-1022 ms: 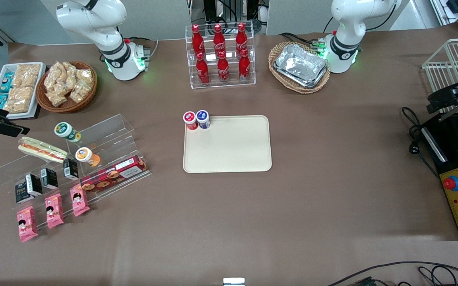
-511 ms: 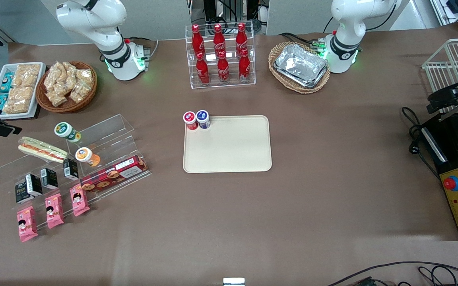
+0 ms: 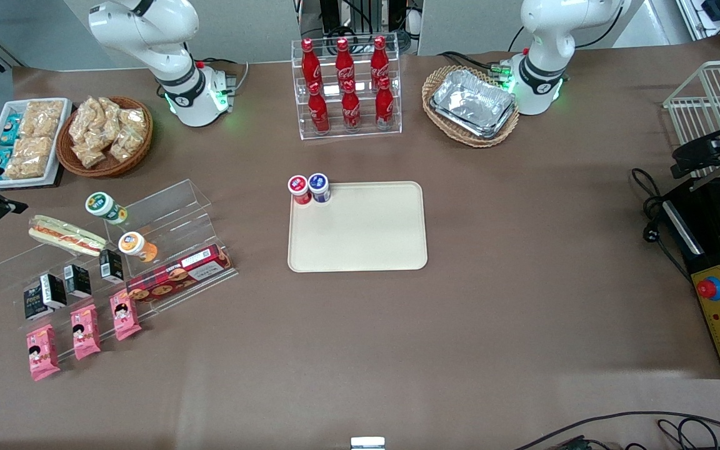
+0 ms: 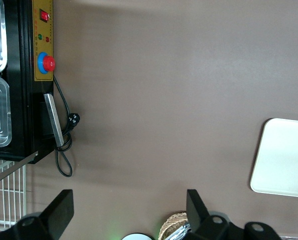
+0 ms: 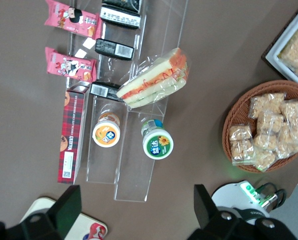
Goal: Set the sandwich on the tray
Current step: 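Lower the open right gripper toward the wrapped sandwich on the rack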
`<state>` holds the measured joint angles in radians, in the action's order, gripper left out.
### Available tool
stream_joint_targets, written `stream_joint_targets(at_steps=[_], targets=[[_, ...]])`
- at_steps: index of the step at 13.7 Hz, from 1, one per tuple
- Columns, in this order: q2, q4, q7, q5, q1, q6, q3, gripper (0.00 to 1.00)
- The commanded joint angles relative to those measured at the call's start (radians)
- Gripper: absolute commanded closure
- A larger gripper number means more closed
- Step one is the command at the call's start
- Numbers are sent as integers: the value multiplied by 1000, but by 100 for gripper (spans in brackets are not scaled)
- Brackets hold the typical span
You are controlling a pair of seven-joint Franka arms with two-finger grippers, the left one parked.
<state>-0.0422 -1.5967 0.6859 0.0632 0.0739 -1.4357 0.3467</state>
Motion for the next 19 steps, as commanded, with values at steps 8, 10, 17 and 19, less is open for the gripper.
stream_joint_targets(at_steps=[8,10,17,19], targets=[[4,-123,218,-66,10,-164,-2,0],[2,-155,204,-123,15,-265,-3,0],[2,-247,386,-131,15,-299,15,0],[-7,-265,420,-131,15,-321,15,0]])
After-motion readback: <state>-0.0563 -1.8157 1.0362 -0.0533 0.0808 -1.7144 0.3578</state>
